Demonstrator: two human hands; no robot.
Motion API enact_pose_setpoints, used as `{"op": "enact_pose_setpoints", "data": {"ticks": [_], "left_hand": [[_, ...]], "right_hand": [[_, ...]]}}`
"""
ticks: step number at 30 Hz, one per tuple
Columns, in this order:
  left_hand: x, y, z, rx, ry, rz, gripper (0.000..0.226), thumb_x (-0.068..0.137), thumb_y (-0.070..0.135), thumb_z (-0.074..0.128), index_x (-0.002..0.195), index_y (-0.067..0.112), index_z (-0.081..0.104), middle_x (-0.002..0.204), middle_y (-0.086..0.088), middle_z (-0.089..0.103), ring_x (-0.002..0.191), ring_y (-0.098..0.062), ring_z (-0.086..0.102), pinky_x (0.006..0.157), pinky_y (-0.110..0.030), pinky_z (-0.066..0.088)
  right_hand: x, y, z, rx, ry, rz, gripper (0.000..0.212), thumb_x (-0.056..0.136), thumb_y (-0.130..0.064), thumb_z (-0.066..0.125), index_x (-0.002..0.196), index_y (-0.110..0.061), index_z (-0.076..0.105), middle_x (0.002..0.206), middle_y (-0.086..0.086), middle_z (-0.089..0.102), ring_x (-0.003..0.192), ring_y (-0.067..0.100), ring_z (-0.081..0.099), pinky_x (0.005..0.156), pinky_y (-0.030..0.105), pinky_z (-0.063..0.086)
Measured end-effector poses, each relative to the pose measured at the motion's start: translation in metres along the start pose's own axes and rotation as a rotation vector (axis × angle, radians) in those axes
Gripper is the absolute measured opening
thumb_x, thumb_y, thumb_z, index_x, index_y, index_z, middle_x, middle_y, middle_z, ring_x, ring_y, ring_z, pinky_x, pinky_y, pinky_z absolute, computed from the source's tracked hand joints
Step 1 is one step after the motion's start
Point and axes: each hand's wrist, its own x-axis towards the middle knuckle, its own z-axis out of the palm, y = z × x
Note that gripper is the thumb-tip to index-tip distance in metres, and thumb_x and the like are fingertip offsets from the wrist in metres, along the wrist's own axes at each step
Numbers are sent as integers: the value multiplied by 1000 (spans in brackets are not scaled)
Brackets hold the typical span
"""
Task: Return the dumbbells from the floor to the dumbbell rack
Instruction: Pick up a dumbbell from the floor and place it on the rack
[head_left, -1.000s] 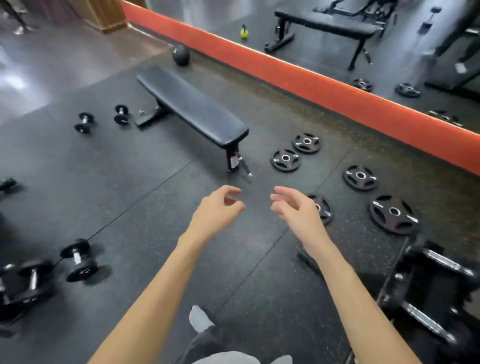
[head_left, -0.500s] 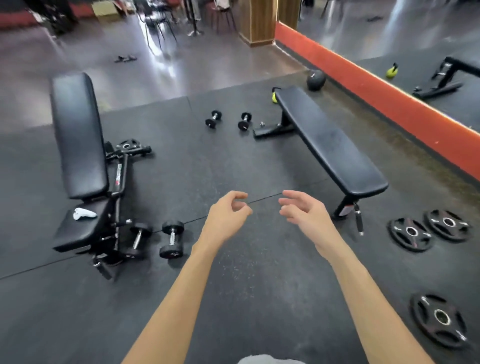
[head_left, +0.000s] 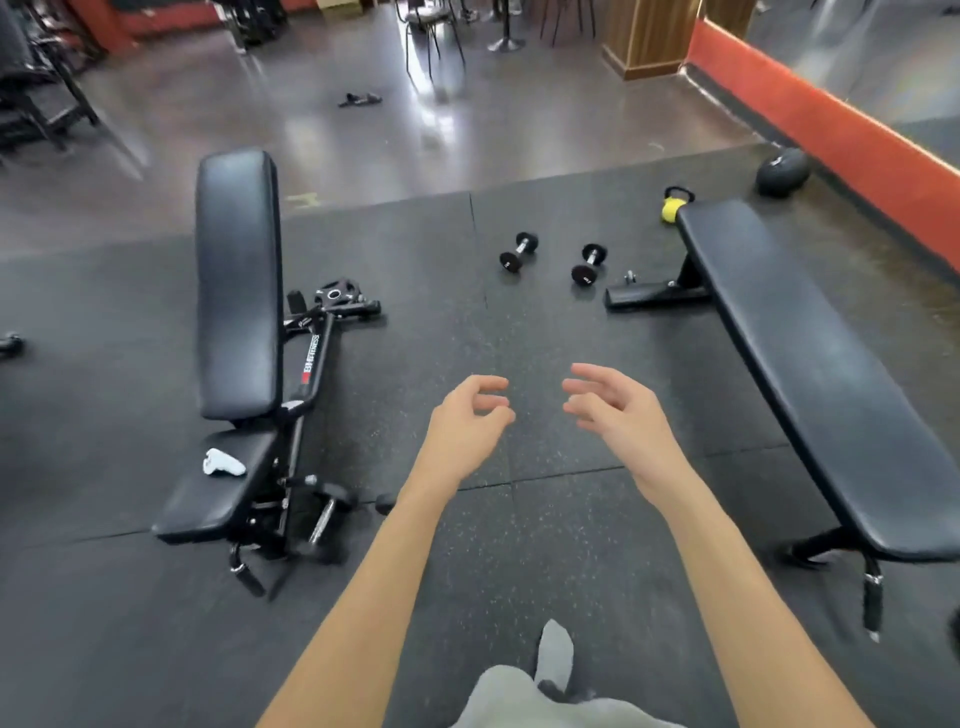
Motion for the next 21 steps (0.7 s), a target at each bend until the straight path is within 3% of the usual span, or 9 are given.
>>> {"op": "enact_pose_setpoints", "data": {"ticks": [5,12,21], "left_hand": [[110,44,9,-31,-8,0,34,93,23,64,124,37,62,111,19,71,93,-7,70,69,-20,48],[293,79,11,-46,-25,-20,36,92,20,66,123,37,64,113,16,71,103,-7,67,76,-23,46],[563,172,28,-94,-107,5,32,93,21,67,119,39,63,117,15,68,108,-7,64,91,-29,46]], "right_hand": [[119,-31,-9,-1,-5,2,40,92,-10,66,126,-31,69,114,-13,77,107,13,72,103,43,56],[299,-51,-15,-29,-29,15,39,93,-10,66,126,-31,69,115,-12,76,107,11,72,102,43,56],[541,-118,-55,-8,124,50,40,94,-5,64,130,-23,67,116,-12,75,110,14,70,101,40,57]]}}
